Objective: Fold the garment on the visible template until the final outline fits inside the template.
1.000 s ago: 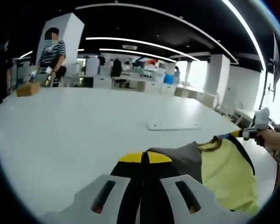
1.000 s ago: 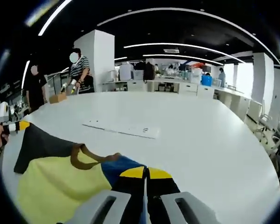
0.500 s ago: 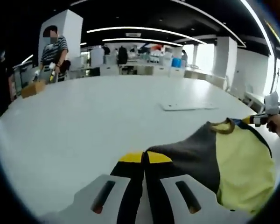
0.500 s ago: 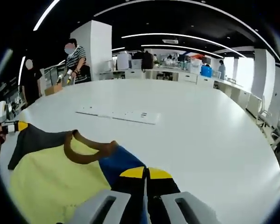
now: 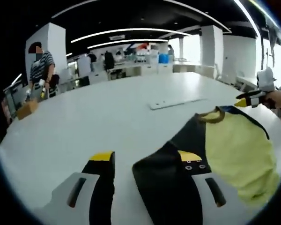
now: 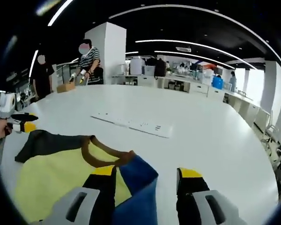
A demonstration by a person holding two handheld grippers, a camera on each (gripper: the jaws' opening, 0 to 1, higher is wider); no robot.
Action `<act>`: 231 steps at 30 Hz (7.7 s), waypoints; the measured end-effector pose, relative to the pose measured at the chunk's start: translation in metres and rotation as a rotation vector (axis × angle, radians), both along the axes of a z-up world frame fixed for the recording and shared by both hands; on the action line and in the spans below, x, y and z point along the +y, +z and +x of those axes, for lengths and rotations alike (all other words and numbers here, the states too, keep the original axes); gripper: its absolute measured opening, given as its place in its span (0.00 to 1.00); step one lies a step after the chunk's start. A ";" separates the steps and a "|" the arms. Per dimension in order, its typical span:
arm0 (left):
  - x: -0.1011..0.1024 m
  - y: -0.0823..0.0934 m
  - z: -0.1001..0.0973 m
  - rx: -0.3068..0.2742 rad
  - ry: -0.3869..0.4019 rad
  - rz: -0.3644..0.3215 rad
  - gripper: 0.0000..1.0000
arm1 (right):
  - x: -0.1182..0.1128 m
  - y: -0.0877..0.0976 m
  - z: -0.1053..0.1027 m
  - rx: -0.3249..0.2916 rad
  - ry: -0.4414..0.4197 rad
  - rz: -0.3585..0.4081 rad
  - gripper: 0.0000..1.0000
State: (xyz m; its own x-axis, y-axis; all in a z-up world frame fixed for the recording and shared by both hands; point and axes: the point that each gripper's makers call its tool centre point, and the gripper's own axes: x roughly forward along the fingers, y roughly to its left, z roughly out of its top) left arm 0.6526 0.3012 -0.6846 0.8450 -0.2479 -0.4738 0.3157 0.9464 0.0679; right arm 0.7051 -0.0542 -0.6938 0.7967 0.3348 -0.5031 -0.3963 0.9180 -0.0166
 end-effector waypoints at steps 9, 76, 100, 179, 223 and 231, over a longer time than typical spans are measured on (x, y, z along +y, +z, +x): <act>-0.023 0.019 -0.041 0.013 -0.111 -0.064 0.74 | 0.014 0.012 -0.035 0.050 0.084 0.085 0.69; -0.222 -0.062 -0.234 0.181 -0.643 0.042 0.13 | 0.056 -0.049 -0.204 0.142 0.121 0.148 0.02; -0.213 0.011 -0.207 0.071 -0.565 -0.118 0.00 | 0.044 0.011 -0.189 0.026 0.124 0.103 0.00; -0.207 -0.031 -0.219 0.235 -0.480 -0.149 0.00 | -0.223 -0.001 -0.095 0.109 -0.310 -0.290 0.00; -0.165 -0.022 -0.231 0.167 -0.519 -0.046 0.59 | -0.040 0.028 -0.174 0.099 0.133 0.110 0.76; -0.162 -0.026 -0.234 0.164 -0.533 -0.059 0.56 | 0.006 0.018 -0.224 0.129 0.327 0.091 0.84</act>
